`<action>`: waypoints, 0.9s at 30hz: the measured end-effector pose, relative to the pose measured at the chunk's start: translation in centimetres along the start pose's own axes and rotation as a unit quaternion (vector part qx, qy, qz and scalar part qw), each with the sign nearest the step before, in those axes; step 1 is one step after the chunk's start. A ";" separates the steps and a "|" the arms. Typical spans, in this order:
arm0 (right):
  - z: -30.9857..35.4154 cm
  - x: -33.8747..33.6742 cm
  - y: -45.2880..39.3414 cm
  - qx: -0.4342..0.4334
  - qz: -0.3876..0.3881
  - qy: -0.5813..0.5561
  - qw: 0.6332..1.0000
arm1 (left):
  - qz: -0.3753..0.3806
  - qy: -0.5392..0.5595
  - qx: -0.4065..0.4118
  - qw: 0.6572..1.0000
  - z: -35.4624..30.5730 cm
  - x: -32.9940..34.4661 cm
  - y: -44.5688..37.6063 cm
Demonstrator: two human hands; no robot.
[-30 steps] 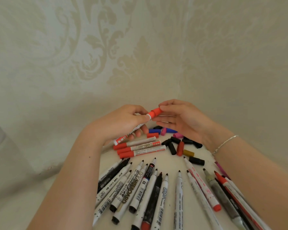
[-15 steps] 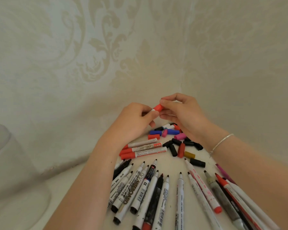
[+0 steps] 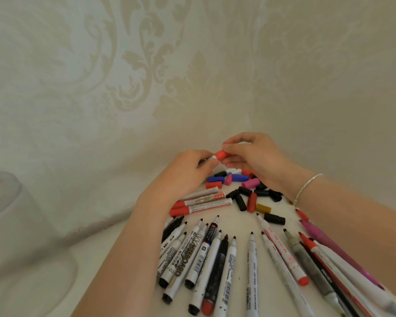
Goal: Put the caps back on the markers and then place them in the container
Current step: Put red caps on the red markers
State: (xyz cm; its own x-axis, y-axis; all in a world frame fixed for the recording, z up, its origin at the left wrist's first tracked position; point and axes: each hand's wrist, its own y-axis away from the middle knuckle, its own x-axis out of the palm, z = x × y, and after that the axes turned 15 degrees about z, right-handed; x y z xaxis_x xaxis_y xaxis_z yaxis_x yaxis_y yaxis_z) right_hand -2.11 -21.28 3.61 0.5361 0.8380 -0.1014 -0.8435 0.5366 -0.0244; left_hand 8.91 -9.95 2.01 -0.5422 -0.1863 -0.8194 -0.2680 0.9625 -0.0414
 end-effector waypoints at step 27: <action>-4.5 5.1 -5.8 -0.042 0.221 0.615 0.756 | 0.152 -0.005 -0.291 0.945 5.4 -1.6 1.4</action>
State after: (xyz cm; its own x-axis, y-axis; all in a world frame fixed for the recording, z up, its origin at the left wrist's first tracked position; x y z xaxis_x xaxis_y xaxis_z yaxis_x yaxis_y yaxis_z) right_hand 5.37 -20.56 -1.26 -0.1930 0.1809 -0.9644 -0.9576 0.1793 0.2253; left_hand 13.70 -7.24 0.14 -0.6579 0.0865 -0.7482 -0.4943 0.6999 0.5156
